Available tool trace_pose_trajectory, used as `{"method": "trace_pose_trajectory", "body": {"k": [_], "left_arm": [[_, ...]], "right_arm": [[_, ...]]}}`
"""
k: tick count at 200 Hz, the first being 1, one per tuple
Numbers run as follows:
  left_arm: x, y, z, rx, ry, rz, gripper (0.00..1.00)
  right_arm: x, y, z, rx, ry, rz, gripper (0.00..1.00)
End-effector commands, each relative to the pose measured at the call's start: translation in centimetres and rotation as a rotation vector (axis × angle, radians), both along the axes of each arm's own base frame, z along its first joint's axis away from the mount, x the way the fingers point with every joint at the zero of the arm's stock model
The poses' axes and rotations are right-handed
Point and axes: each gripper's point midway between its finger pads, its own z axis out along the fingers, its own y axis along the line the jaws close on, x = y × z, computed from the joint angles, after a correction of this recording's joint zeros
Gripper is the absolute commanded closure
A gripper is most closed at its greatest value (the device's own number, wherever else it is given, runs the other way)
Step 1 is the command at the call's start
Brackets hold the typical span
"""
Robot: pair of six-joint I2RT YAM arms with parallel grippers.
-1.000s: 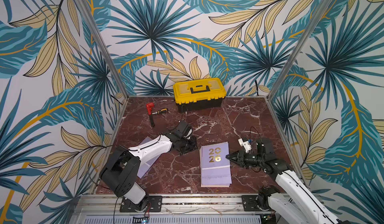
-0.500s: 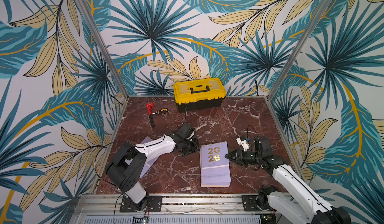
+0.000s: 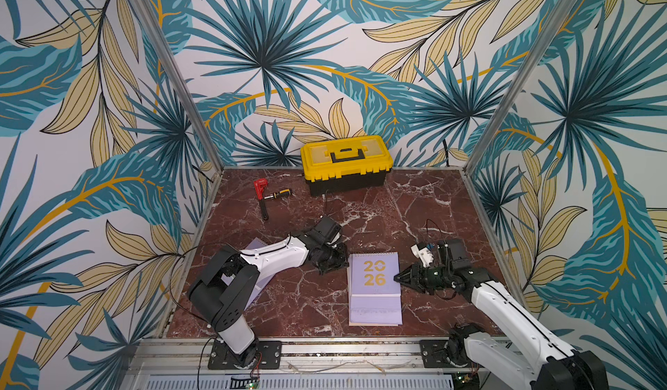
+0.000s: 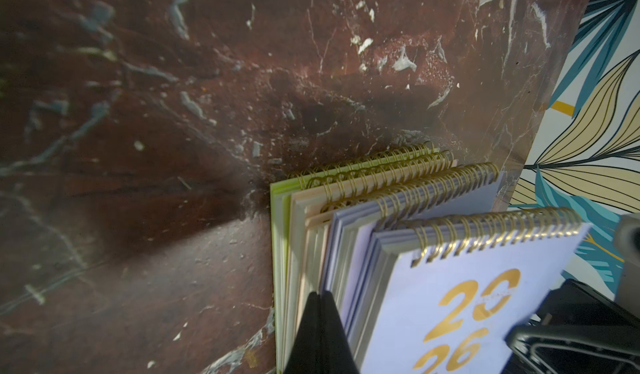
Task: Stack the calendars
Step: Place the calendar at the calendar, then adjust the calendars at the calendar.
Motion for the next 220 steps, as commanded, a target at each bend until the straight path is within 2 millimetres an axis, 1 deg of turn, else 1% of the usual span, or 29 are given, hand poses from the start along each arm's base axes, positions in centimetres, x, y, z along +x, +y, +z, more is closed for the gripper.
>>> {"method": "trace_pose_trajectory", "body": {"k": [1,18,23,58,72,84,100,113,124,136,152,175,220], "left_arm": [[0.0,-0.1,-0.5,0.008,-0.003,0.003,1.00],[-0.1,-0.1,-0.5,0.008,-0.003,0.001,1.00],[-0.1,-0.1,-0.5,0.009,-0.004,0.003,1.00],[-0.3,0.1,-0.5,0.012,-0.005,0.007,1.00],[-0.3,0.2,-0.7,0.015,-0.003,0.008,1.00],[-0.3,0.1,-0.7,0.016,0.000,0.007,1.00],[-0.3,0.1,-0.7,0.016,-0.002,0.005,1.00],[-0.5,0.1,-0.7,0.016,-0.001,0.003,1.00],[-0.4,0.1,-0.7,0.016,-0.002,0.004,1.00],[-0.5,0.1,-0.8,0.019,0.000,0.003,1.00],[-0.5,0.0,-1.0,0.021,0.003,0.001,1.00],[-0.6,0.1,-1.1,0.024,0.005,-0.002,1.00],[-0.8,0.3,-1.2,0.027,0.008,0.000,1.00]], "right_arm": [[-0.1,-0.9,-1.0,-0.071,0.037,0.000,0.75],[0.3,-1.0,-1.0,-0.091,0.042,-0.001,0.67],[0.4,-1.1,-1.0,-0.098,0.044,-0.002,0.66],[0.7,-2.2,-0.4,-0.167,0.042,-0.030,0.64],[0.9,-2.0,-0.2,-0.161,0.035,-0.030,0.65],[1.0,-2.0,-0.5,-0.163,0.049,-0.033,0.65],[0.9,-3.0,-0.9,-0.223,0.071,-0.058,0.64],[0.9,-3.6,-0.7,-0.255,0.064,-0.086,0.64],[0.9,-3.7,-0.4,-0.254,0.053,-0.100,0.64],[0.9,-3.5,-0.5,-0.242,0.047,-0.107,0.65],[1.2,-2.7,-0.8,-0.188,0.043,-0.108,0.65],[2.5,-1.4,-0.8,-0.094,0.020,-0.135,0.65],[3.3,-1.4,-1.7,-0.120,0.022,-0.154,0.66]]}}
